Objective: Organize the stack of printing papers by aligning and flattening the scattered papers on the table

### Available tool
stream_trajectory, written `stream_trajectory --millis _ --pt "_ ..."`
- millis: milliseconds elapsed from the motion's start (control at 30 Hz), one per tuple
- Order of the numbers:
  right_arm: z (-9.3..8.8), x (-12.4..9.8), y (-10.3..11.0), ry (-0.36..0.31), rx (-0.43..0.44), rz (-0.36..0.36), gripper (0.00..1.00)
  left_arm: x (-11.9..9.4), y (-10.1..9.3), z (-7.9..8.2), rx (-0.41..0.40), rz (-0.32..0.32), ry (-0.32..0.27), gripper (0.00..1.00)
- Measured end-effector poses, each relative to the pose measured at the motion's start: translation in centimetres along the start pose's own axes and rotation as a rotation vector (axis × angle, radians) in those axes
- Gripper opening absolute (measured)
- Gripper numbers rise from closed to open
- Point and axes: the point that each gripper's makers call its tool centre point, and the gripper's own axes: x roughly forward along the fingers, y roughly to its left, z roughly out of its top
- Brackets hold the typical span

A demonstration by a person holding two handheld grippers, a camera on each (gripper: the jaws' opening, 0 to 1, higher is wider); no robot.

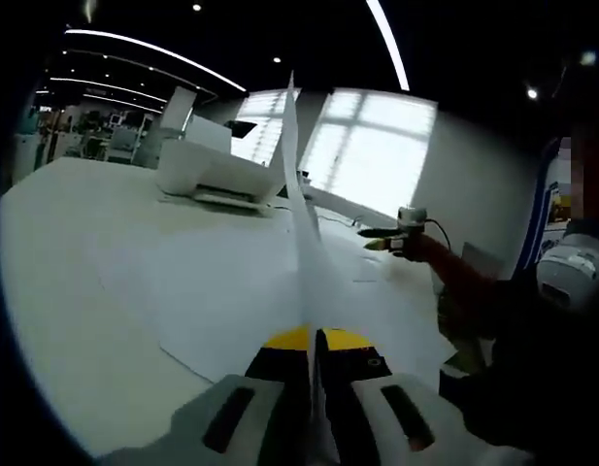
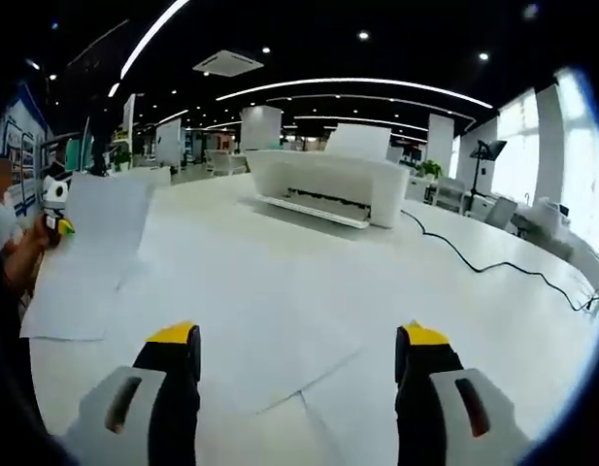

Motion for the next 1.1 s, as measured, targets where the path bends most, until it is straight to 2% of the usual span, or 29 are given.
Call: stream_trajectory --millis 133,633,867,1100 --pt "-0.7 1.0 0.0 0.037 -0.016 0.008 0.81 -0.1 0.0 0.1 0.001 -0.002 -0.007 0.06" --pt "-2.1 3.0 -0.4 0.066 0.023 0.034 0.81 -0.1 -0.1 0.1 0.013 -0.007 -0.012 0.06" --pt "-3.0 3.5 -0.5 0.076 0.068 0.04 0.74 -0.1 -0.2 0.1 0.024 -0.008 -0.011 0.06" --pt "-2.8 3.5 -0.5 0.044 0.067 0.029 0.67 -0.1 -0.2 0.1 0.027 -0.008 -0.011 0.06"
